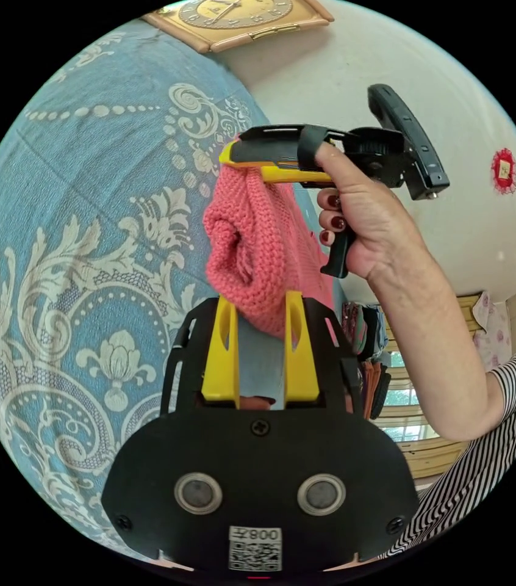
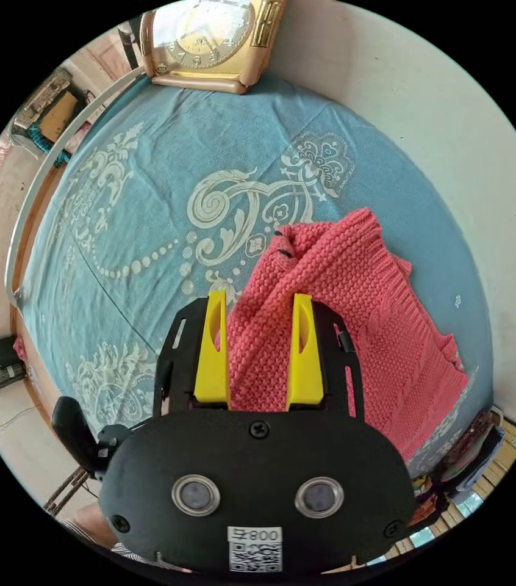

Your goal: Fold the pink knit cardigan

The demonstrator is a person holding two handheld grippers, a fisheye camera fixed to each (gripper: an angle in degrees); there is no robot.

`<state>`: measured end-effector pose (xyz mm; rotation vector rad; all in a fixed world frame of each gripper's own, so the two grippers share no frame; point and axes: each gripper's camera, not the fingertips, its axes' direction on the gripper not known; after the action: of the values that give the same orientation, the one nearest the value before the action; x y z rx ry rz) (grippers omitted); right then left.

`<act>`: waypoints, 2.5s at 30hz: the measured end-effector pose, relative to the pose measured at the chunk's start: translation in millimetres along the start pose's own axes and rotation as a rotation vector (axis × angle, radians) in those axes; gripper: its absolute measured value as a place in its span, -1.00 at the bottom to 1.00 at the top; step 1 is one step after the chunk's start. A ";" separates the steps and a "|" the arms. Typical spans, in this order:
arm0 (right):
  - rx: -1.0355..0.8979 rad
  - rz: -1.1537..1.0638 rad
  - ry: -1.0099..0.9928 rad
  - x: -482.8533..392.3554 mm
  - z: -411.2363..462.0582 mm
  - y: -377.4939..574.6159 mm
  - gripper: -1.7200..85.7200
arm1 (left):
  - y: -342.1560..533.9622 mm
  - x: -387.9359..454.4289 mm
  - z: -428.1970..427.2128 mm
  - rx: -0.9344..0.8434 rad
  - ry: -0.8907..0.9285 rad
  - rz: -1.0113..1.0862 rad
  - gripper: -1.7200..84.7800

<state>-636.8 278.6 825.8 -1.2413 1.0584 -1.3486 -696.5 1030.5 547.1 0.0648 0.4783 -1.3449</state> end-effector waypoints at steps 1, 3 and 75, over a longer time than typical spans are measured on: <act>-0.016 -0.010 0.103 -10.2 5.1 -4.7 -0.67 | 0.8 5.9 1.8 0.001 0.001 -0.001 -0.68; -0.025 -0.045 0.203 -22.1 12.4 -8.9 -0.69 | 2.3 14.9 4.9 0.002 -0.002 -0.002 -0.69; 0.243 0.130 -0.693 557.7 59.7 510.0 -0.96 | 253.5 722.4 400.3 -0.260 -0.502 1.102 -0.88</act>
<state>-525.0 -343.6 407.3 -1.2873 0.4594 -0.8120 -235.6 300.9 585.1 -0.1997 0.1219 -0.1858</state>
